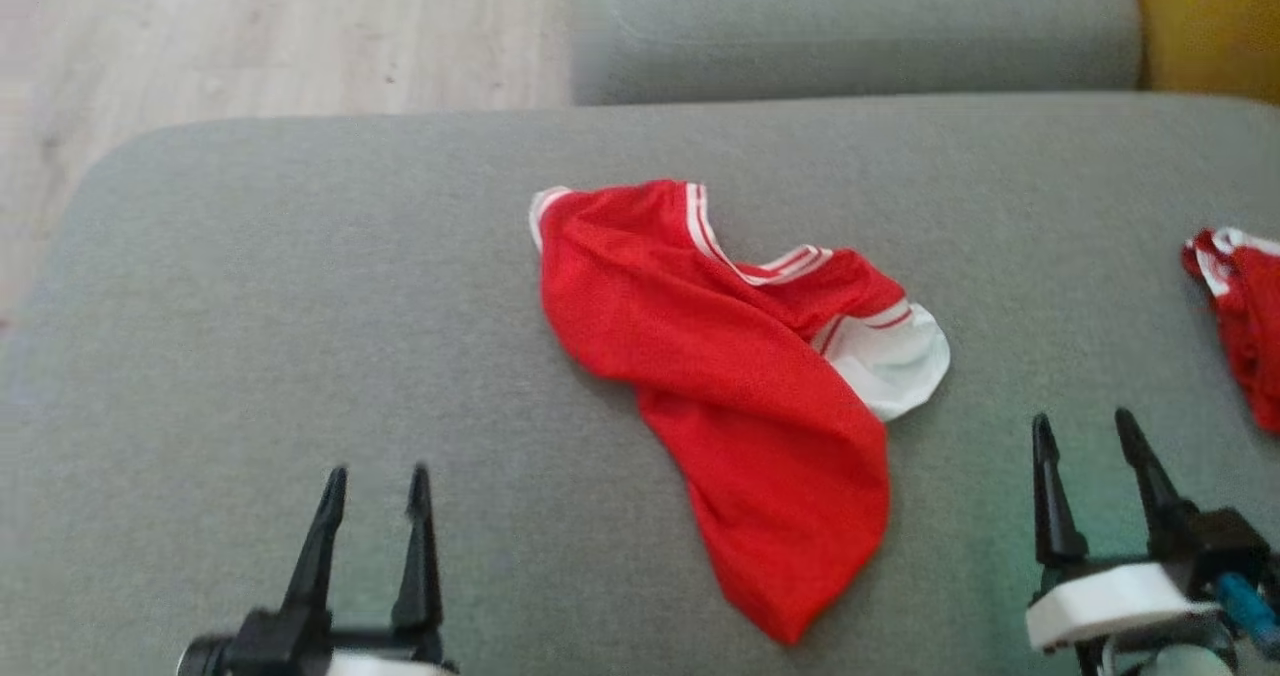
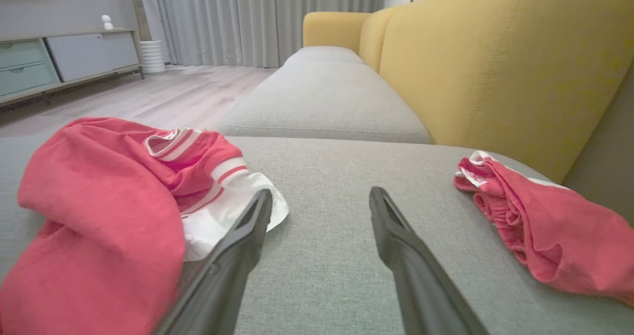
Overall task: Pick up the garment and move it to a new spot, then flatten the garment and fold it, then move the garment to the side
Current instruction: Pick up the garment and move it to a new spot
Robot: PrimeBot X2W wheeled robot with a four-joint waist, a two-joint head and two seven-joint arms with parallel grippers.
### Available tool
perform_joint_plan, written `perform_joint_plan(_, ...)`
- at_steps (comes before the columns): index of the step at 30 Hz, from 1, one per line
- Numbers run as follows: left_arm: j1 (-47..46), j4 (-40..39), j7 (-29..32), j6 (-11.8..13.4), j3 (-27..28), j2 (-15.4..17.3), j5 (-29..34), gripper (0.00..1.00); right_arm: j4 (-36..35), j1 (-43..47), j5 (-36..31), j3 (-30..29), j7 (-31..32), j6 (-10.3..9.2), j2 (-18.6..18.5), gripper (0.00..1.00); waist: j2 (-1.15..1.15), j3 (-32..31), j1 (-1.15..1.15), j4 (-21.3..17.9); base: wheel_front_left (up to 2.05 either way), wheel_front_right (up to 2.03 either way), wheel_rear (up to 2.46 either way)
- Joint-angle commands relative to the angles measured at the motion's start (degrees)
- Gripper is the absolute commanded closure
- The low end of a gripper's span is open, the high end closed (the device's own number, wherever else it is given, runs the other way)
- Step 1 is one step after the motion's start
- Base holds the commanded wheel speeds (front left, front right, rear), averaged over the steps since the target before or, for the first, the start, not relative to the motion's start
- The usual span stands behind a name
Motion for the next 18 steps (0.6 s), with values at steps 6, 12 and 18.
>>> perform_joint_plan(6,2.6,-2.3,-0.5,-1.9,5.1,-1.7,2.5,0.00,0.1,1.3,0.4,0.6,-0.6,-0.04,-0.3,0.00,0.00,-2.7,0.00,2.9,0.00,0.00,0.00)
perform_joint_plan(12,3.1,-1.4,-0.5,-3.8,6.9,-2.2,3.7,0.00,1.5,1.4,0.5,1.9,-0.6,-0.04,-0.3,0.00,0.00,-3.4,0.00,3.1,0.00,0.00,0.00)
perform_joint_plan(18,2.9,-0.4,-0.5,-4.7,7.6,-2.3,4.4,0.00,2.0,0.9,0.7,3.1,-0.6,-0.04,-0.3,0.00,0.00,-3.6,0.00,2.5,0.00,0.00,0.00)
